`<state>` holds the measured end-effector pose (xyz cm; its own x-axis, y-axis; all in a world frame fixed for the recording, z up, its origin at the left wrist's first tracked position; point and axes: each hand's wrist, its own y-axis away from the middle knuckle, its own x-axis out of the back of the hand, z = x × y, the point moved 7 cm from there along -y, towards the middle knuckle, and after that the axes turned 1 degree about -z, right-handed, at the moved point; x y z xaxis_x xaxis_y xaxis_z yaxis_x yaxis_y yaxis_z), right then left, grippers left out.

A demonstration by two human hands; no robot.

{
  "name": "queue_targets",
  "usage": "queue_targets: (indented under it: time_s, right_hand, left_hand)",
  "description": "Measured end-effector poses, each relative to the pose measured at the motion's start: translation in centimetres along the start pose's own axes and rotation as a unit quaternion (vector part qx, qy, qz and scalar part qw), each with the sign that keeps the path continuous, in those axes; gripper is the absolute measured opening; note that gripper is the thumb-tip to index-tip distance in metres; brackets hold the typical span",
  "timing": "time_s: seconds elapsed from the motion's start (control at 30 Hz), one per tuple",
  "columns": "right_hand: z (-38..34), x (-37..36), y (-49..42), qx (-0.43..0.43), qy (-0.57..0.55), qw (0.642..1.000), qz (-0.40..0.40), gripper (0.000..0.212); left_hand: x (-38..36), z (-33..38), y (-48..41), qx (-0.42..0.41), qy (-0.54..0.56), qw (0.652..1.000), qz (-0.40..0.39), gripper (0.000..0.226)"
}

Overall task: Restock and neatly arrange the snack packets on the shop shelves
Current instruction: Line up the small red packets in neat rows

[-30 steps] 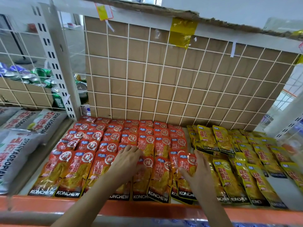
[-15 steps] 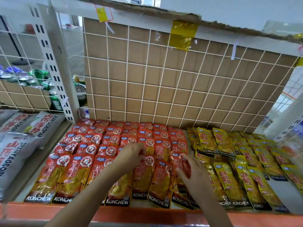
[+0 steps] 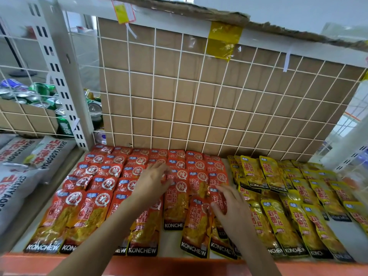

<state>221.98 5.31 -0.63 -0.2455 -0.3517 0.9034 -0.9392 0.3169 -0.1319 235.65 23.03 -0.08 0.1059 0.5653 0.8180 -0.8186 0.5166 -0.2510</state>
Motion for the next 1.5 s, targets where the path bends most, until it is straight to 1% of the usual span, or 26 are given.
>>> queue_targets:
  time_s: [0.07, 0.13, 0.23, 0.33, 0.43, 0.67, 0.93, 1.5]
  right_hand:
    - [-0.7, 0.0, -0.5, 0.013, -0.003, 1.0, -0.008, 0.048]
    - [-1.5, -0.1, -1.2, 0.028, -0.001, 0.999, -0.017, 0.048]
    - [-2.9, -0.9, -2.7, 0.055, -0.011, 0.997, -0.048, 0.049]
    - [-4.3, -2.2, -4.2, 0.083, -0.012, 0.992, -0.09, 0.049]
    - [-5.3, -3.1, -5.6, 0.093, -0.03, 0.988, -0.122, 0.047]
    - [-6.9, -3.8, -7.3, 0.113, -0.038, 0.977, -0.176, 0.049]
    - [-6.8, -4.7, -7.5, 0.114, -0.033, 0.975, -0.186, 0.054]
    - [-6.7, -5.0, -7.7, 0.136, -0.037, 0.973, -0.184, 0.048]
  left_hand:
    - [0.2, 0.1, 1.4, -0.012, -0.024, 1.0, 0.008, 0.022]
    - [-0.6, 0.2, 2.9, -0.028, -0.051, 0.998, -0.012, 0.031]
    - [-1.7, 1.7, 5.3, -0.102, -0.086, 0.991, -0.016, 0.04]
    - [-3.2, 3.1, 6.7, -0.15, -0.153, 0.975, -0.054, 0.05]
    - [-4.3, 3.1, 7.2, -0.173, -0.187, 0.964, -0.079, 0.05]
    - [-4.5, 2.7, 7.5, -0.178, -0.212, 0.955, -0.105, 0.05]
    - [-4.4, 2.6, 7.7, -0.187, -0.228, 0.951, -0.095, 0.05]
    - [-4.7, 2.1, 7.7, -0.186, -0.22, 0.955, -0.076, 0.05]
